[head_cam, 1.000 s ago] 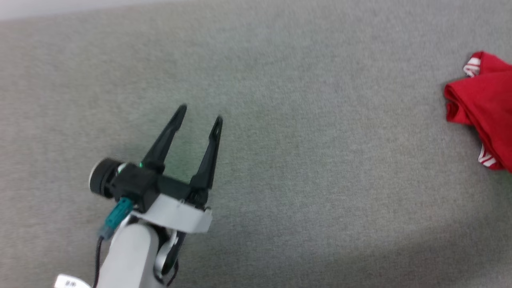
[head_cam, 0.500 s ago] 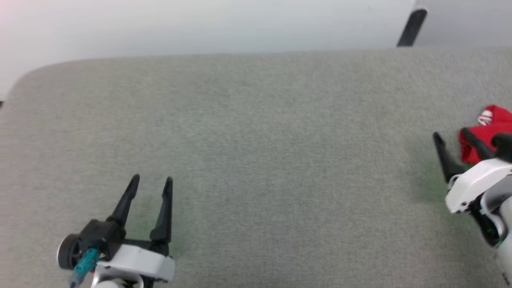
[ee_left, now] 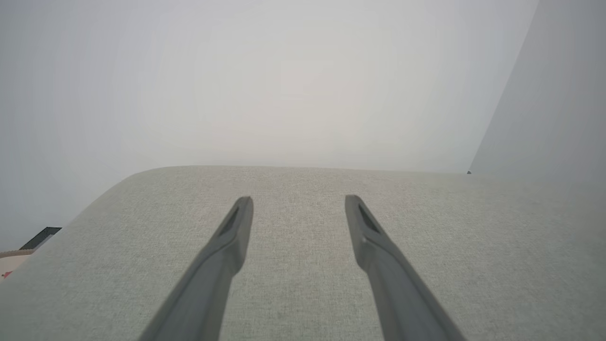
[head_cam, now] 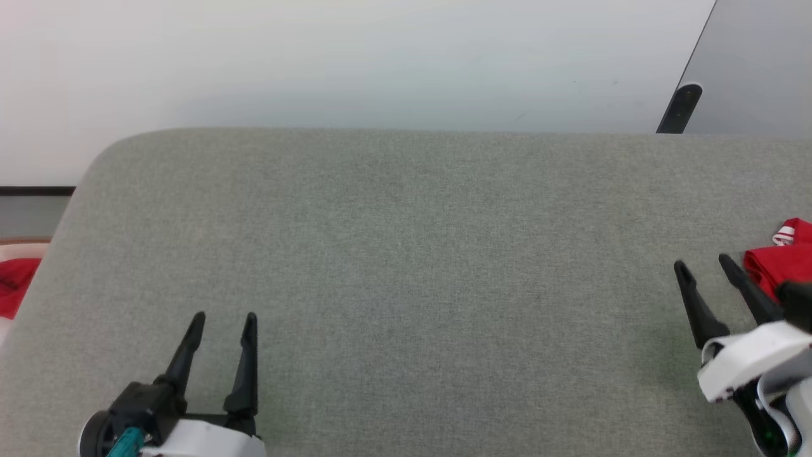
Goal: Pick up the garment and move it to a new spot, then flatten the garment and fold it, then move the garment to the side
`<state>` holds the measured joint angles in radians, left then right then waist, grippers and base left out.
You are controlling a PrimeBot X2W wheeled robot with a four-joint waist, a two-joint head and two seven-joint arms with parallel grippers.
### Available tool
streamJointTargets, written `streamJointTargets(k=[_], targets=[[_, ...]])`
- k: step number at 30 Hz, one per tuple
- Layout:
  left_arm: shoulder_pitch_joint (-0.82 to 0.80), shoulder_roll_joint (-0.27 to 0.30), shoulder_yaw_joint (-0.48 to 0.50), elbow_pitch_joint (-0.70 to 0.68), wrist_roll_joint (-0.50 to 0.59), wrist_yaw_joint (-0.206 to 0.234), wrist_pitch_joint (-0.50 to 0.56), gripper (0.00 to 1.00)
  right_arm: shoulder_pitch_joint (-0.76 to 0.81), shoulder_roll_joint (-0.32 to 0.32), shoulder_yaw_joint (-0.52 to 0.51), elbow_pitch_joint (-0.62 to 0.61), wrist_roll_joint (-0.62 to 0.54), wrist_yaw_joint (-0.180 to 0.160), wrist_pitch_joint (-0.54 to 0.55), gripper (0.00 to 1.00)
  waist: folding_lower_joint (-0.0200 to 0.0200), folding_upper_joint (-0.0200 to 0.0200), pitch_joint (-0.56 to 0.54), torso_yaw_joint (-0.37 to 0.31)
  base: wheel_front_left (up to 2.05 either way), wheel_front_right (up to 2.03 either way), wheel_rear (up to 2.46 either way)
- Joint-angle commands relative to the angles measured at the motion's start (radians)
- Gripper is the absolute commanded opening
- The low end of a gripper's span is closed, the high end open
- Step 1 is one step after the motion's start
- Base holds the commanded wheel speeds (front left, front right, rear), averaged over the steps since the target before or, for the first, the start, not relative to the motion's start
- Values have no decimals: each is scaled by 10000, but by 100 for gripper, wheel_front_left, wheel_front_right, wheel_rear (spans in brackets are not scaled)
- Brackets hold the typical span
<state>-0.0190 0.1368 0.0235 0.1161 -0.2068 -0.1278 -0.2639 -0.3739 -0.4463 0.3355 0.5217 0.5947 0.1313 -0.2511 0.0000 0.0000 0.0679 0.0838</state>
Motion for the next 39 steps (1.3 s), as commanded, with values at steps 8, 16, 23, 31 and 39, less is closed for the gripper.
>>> streamJointTargets(k=[8,16,23,31,39], targets=[[600,-226,276,-401,114,-31,2,100,1531,362,-1097,-1444,-614,-15,-81,100,0,0,-86,-176,0,0,0],[894,-324,277,-660,129,-33,2,100,2986,1152,-2743,-3067,-1319,-14,224,100,0,0,-147,-144,0,0,0],[1054,-298,181,-910,146,-33,2,100,3947,1990,-3521,-4339,-1803,-14,625,100,0,0,-153,-100,0,0,0],[1039,-299,103,-946,123,-34,2,100,4513,2469,-3712,-5040,-2134,-14,910,100,0,0,-209,-39,0,0,0],[1127,-234,48,-932,196,-34,2,100,4651,2589,-3769,-5196,-2141,-14,1014,100,0,0,-320,-45,0,0,0]])
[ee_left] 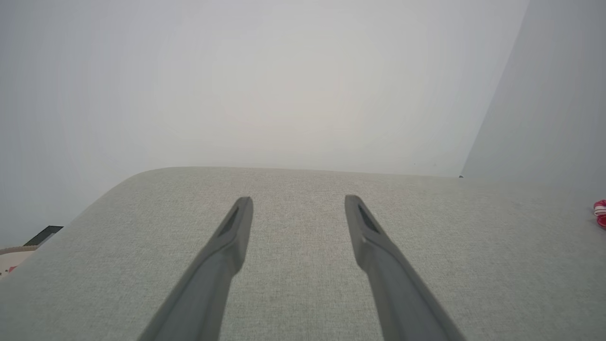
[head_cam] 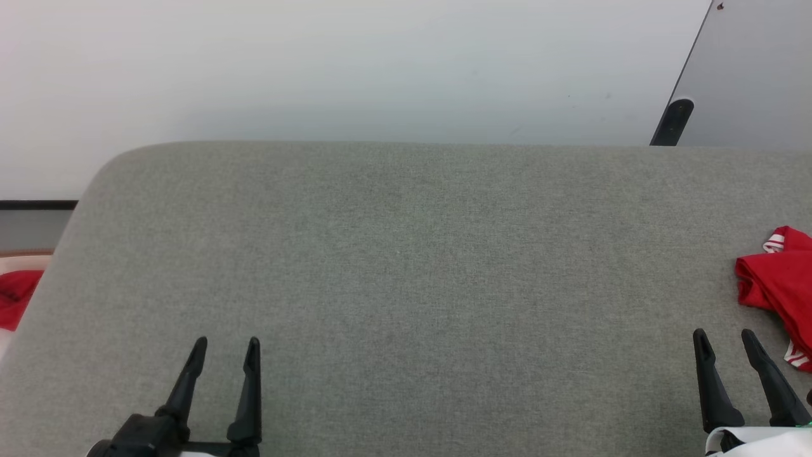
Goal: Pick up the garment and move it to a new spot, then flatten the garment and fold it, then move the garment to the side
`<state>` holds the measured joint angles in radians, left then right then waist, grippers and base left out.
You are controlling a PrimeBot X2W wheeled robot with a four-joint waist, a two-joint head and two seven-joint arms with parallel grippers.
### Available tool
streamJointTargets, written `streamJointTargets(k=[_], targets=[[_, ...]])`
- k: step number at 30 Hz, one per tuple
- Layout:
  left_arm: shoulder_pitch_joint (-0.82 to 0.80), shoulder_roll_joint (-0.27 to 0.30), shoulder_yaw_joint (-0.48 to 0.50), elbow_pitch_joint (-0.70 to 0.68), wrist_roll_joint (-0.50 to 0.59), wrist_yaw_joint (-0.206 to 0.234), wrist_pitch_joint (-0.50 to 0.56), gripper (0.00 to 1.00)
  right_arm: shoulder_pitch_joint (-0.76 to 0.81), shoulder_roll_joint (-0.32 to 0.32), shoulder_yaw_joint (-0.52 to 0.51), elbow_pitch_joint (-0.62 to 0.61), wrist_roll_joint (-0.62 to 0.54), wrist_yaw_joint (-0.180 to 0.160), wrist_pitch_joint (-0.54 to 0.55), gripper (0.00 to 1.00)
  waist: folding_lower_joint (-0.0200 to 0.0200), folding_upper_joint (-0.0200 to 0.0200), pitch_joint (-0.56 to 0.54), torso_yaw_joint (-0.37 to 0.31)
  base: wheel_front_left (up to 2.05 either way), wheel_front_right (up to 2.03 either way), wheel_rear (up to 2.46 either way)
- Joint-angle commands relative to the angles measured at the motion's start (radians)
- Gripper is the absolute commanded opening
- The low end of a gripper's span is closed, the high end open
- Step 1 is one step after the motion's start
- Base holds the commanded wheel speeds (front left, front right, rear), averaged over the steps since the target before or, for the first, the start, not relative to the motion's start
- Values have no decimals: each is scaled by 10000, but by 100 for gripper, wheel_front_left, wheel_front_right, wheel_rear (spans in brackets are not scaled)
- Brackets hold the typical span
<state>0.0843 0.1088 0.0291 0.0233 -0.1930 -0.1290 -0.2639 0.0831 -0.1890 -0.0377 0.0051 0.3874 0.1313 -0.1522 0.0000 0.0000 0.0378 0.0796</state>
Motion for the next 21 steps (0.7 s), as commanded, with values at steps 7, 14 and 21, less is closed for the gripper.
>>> streamJointTargets(k=[7,14,21], targets=[[170,95,-83,-12,69,-23,2,100,77,-14,19,-71,-64,-14,64,100,0,0,-59,-31,0,0,0],[123,56,-99,63,-146,-23,3,100,-16,-5,69,-86,0,-14,97,100,0,0,-17,-38,0,0,0],[152,-77,-168,407,-388,5,48,0,106,158,133,318,255,2,129,0,0,0,-19,-53,0,0,0]])
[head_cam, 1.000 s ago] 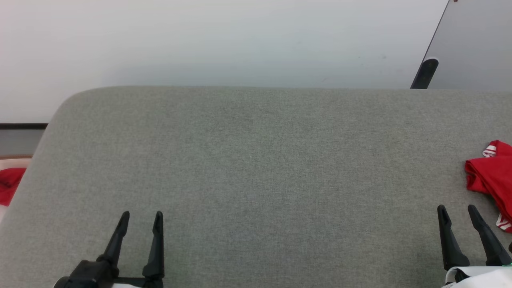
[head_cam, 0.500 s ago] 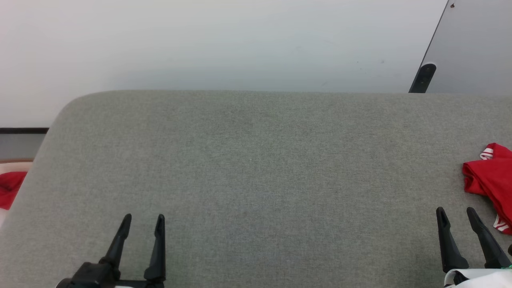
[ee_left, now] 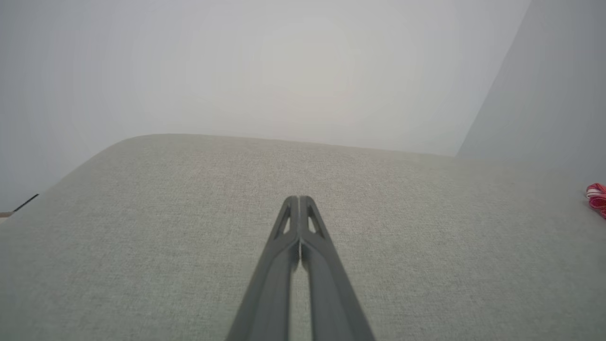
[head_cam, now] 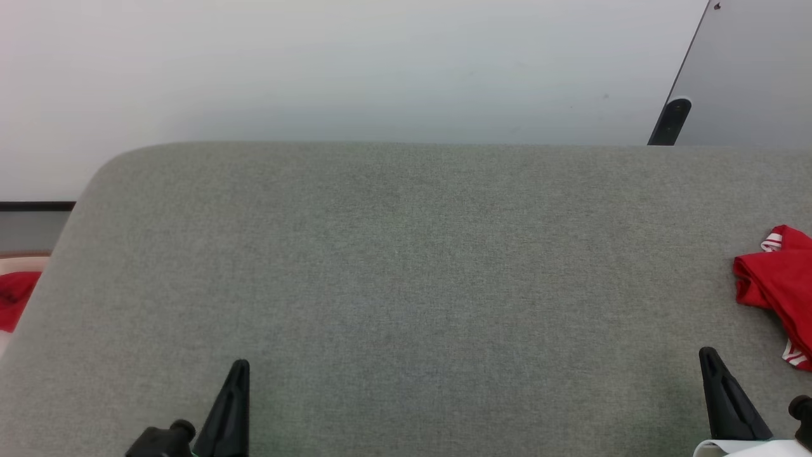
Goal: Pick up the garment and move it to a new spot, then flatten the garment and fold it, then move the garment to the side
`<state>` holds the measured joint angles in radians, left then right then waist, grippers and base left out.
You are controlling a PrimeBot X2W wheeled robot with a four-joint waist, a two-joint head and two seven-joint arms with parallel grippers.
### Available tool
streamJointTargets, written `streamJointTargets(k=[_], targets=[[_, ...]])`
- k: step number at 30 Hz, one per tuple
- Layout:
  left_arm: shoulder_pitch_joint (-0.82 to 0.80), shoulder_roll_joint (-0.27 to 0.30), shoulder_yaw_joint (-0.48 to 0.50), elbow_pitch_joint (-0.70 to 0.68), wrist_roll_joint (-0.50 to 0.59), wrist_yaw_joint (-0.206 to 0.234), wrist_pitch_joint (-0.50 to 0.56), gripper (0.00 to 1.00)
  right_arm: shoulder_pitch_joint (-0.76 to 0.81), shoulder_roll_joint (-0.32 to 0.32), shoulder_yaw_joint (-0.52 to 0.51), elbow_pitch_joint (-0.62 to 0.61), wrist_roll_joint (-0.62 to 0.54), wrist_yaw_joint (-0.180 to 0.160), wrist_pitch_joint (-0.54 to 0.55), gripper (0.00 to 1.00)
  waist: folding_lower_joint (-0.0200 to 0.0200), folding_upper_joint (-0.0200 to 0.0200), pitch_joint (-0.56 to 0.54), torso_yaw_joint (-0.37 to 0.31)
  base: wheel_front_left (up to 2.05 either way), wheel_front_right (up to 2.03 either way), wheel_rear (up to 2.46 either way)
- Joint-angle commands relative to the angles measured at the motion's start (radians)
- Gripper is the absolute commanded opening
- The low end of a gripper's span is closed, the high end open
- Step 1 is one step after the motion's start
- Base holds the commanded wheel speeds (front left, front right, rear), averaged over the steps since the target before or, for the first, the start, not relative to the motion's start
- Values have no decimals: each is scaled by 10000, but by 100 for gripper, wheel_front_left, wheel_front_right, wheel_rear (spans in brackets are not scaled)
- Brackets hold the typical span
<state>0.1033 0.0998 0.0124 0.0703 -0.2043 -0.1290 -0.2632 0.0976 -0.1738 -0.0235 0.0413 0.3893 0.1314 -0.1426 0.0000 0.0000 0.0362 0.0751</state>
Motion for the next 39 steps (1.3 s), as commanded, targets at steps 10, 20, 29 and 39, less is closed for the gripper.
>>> streamJointTargets(k=[10,20,29,39], targets=[[-300,51,13,147,-2099,15,413,0,-302,124,-84,207,1759,-1,317,0,0,0,-27,-62,0,0,0],[-582,68,34,412,-3881,-1,788,0,-565,251,-171,462,3258,-2,604,0,0,0,-54,-122,0,0,0],[-799,68,67,601,-5304,-8,1104,0,-773,361,-241,663,4459,-3,838,0,0,0,-78,-176,0,0,0],[-994,52,122,751,-6712,-12,1432,0,-979,471,-318,866,5659,-4,1082,0,0,0,-104,-236,0,0,0]])
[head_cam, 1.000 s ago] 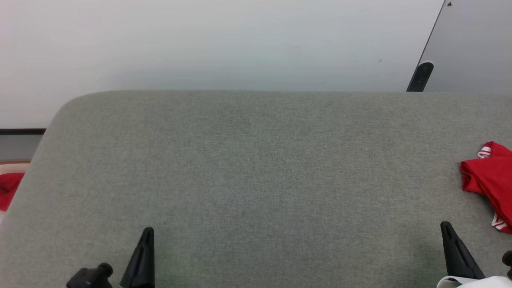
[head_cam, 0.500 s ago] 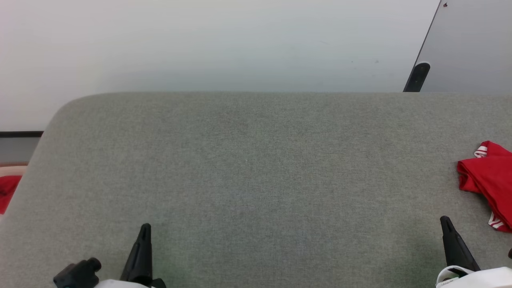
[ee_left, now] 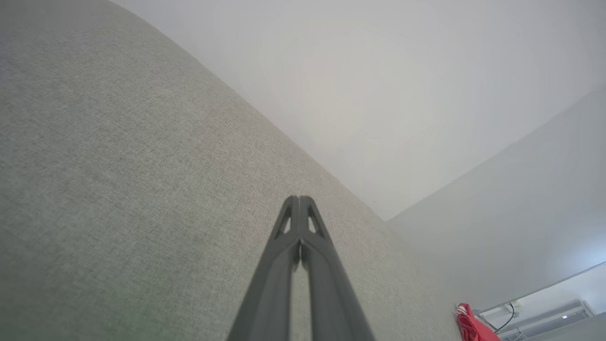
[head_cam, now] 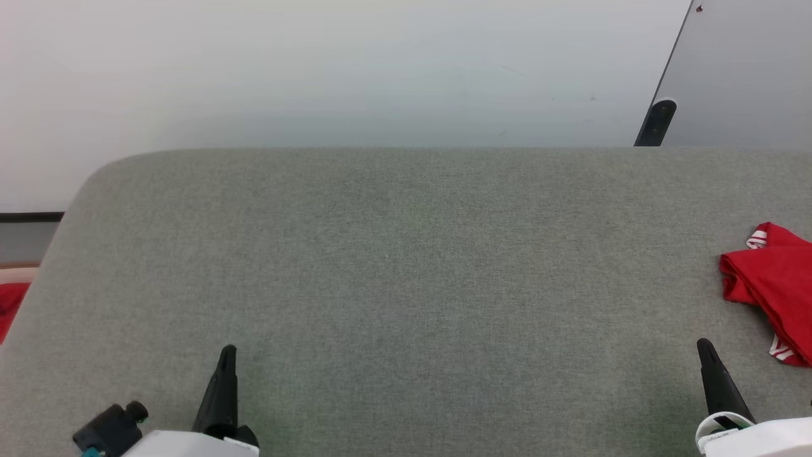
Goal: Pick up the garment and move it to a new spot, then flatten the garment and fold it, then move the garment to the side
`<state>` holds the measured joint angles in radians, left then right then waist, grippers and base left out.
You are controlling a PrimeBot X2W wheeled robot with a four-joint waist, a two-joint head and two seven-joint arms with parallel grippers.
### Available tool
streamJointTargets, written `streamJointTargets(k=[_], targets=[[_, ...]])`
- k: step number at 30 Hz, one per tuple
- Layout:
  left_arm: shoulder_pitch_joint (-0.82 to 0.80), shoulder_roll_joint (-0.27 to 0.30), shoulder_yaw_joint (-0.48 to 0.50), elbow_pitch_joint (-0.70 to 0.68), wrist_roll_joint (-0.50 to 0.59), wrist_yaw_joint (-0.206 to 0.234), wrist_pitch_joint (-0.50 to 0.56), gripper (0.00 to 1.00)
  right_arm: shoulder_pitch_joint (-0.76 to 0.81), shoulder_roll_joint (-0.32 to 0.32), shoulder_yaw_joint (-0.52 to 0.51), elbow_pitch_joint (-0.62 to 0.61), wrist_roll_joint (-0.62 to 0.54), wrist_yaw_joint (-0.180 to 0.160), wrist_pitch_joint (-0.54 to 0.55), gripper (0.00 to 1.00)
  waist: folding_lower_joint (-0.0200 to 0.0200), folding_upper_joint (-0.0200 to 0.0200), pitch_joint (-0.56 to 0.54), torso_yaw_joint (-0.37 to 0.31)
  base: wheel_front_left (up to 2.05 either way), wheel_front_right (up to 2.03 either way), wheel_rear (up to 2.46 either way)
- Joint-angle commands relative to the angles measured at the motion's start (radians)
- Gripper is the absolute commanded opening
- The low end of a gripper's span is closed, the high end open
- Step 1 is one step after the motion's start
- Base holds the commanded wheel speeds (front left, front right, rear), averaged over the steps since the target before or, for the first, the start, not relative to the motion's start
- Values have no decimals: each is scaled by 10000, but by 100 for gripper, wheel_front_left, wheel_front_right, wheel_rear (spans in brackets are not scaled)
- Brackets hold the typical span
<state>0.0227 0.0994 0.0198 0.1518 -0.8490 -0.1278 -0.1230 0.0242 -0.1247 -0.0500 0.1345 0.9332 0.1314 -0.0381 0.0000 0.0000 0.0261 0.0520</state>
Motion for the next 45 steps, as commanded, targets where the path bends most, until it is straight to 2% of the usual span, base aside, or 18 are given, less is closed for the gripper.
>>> streamJointTargets(k=[1,20,45], targets=[[-209,53,54,-50,-395,-23,64,0,-270,-8,-61,-48,339,-4,57,0,0,0,-5,-11,0,0,0],[-533,-11,178,223,-2653,-30,630,0,-604,194,-210,285,2275,-6,469,0,0,0,-55,-125,0,0,0],[-901,-111,366,530,-5032,-38,1291,0,-963,419,-366,648,4335,-8,914,0,0,0,-121,-275,0,0,0]])
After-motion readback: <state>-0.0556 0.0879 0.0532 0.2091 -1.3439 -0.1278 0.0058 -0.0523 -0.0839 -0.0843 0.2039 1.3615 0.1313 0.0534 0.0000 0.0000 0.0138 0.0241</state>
